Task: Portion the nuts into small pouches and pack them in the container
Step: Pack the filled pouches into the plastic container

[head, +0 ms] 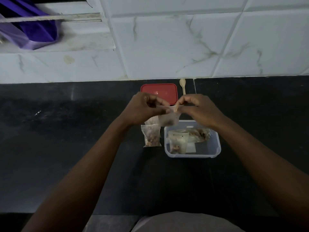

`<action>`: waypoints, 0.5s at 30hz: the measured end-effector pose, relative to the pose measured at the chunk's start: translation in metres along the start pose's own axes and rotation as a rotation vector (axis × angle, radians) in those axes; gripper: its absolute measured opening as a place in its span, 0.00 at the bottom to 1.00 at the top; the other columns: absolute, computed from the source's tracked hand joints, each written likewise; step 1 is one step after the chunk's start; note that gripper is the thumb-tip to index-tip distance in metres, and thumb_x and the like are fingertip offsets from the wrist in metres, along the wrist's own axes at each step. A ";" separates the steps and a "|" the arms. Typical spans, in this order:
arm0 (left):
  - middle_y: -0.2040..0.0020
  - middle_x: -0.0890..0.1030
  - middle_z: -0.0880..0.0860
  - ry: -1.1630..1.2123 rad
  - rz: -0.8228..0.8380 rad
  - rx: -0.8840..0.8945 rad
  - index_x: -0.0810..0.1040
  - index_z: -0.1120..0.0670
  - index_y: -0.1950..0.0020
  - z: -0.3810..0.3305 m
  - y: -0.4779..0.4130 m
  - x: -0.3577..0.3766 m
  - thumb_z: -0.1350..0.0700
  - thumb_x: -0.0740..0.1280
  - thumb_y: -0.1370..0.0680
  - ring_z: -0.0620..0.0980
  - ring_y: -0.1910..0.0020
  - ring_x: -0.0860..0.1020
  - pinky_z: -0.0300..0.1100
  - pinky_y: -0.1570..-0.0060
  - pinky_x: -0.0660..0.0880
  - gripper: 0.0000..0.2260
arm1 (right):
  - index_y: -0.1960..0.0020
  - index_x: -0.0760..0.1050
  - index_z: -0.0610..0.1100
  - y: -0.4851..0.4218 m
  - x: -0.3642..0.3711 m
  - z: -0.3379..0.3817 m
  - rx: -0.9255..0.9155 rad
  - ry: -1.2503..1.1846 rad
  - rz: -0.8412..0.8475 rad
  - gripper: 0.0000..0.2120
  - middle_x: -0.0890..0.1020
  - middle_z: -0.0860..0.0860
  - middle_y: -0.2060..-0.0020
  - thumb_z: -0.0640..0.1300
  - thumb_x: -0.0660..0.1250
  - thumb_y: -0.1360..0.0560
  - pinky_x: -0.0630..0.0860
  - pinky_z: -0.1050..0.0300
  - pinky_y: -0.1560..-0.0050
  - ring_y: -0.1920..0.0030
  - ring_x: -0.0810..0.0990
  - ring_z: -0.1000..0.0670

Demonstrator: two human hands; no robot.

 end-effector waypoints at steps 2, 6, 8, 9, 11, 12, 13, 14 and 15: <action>0.55 0.88 0.51 0.019 0.027 0.017 0.87 0.56 0.47 -0.009 -0.005 0.014 0.58 0.78 0.26 0.52 0.54 0.87 0.45 0.48 0.83 0.09 | 0.54 0.84 0.48 0.010 -0.016 -0.005 0.021 -0.004 -0.027 0.02 0.86 0.55 0.59 0.43 0.72 0.24 0.77 0.60 0.51 0.57 0.84 0.58; 0.54 0.88 0.53 0.043 0.126 0.021 0.86 0.58 0.45 -0.014 -0.013 0.048 0.61 0.76 0.24 0.53 0.53 0.87 0.44 0.50 0.83 0.08 | 0.53 0.84 0.45 0.029 -0.034 -0.028 0.109 -0.017 -0.036 0.02 0.87 0.52 0.61 0.40 0.72 0.23 0.79 0.64 0.57 0.60 0.85 0.57; 0.53 0.88 0.53 0.021 0.162 0.019 0.86 0.58 0.44 -0.014 -0.015 0.065 0.61 0.75 0.23 0.52 0.53 0.87 0.42 0.51 0.84 0.08 | 0.53 0.83 0.45 0.039 -0.039 -0.042 0.152 -0.013 -0.032 0.02 0.87 0.51 0.62 0.40 0.72 0.23 0.81 0.61 0.58 0.61 0.85 0.55; 0.53 0.88 0.54 0.003 0.178 0.017 0.85 0.58 0.44 -0.014 -0.015 0.074 0.61 0.74 0.23 0.50 0.54 0.87 0.41 0.51 0.84 0.08 | 0.52 0.83 0.45 0.043 -0.040 -0.050 0.172 -0.005 -0.026 0.02 0.87 0.51 0.62 0.40 0.72 0.22 0.82 0.60 0.58 0.61 0.86 0.53; 0.53 0.88 0.53 -0.051 0.220 0.014 0.85 0.57 0.43 -0.010 -0.017 0.090 0.61 0.74 0.22 0.49 0.55 0.87 0.41 0.52 0.84 0.08 | 0.52 0.83 0.46 0.050 -0.041 -0.066 0.216 0.042 -0.003 0.01 0.87 0.51 0.61 0.42 0.72 0.22 0.83 0.59 0.57 0.62 0.86 0.52; 0.53 0.88 0.52 -0.090 0.244 0.013 0.86 0.57 0.43 -0.006 -0.018 0.098 0.60 0.73 0.22 0.48 0.55 0.86 0.42 0.52 0.84 0.08 | 0.51 0.82 0.46 0.053 -0.039 -0.074 0.239 0.071 0.021 0.01 0.87 0.50 0.61 0.43 0.72 0.22 0.83 0.59 0.57 0.62 0.86 0.53; 0.54 0.87 0.51 -0.137 0.267 0.011 0.86 0.56 0.43 -0.003 -0.019 0.107 0.60 0.73 0.22 0.47 0.56 0.86 0.42 0.53 0.84 0.08 | 0.50 0.82 0.46 0.056 -0.036 -0.082 0.263 0.097 0.058 0.02 0.87 0.50 0.60 0.43 0.71 0.22 0.83 0.59 0.57 0.61 0.86 0.53; 0.54 0.87 0.50 -0.192 0.287 0.008 0.86 0.56 0.44 0.002 -0.019 0.115 0.60 0.73 0.22 0.45 0.58 0.86 0.41 0.53 0.84 0.08 | 0.48 0.81 0.46 0.058 -0.031 -0.090 0.290 0.121 0.102 0.03 0.87 0.49 0.59 0.43 0.71 0.21 0.83 0.59 0.57 0.61 0.87 0.54; 0.54 0.87 0.50 -0.248 0.305 0.002 0.86 0.55 0.44 0.006 -0.020 0.123 0.60 0.73 0.22 0.43 0.58 0.86 0.39 0.53 0.83 0.07 | 0.47 0.80 0.46 0.060 -0.026 -0.097 0.316 0.143 0.143 0.03 0.87 0.48 0.58 0.42 0.71 0.21 0.84 0.59 0.56 0.60 0.87 0.54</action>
Point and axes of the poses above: each hand's wrist, its own y-axis away from the middle knuckle, its own x-axis out of the palm, z = x × y, the point moved 9 cm from there along -y, towards the middle knuckle
